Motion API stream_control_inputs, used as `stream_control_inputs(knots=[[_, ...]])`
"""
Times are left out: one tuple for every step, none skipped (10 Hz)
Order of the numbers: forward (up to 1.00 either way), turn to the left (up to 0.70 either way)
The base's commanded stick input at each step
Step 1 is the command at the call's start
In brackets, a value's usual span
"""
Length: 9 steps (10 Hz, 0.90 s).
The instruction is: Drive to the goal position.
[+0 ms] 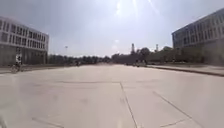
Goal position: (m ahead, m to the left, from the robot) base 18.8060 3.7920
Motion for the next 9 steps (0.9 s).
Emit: stream_control_inputs(knots=[[0.70, 0.00], [0.70, 0.00], [0.70, 0.00], [0.70, 0.00], [0.70, 0.00], [0.70, 0.00], [0.70, 0.00], [0.70, 0.00], [0.70, 0.00]])
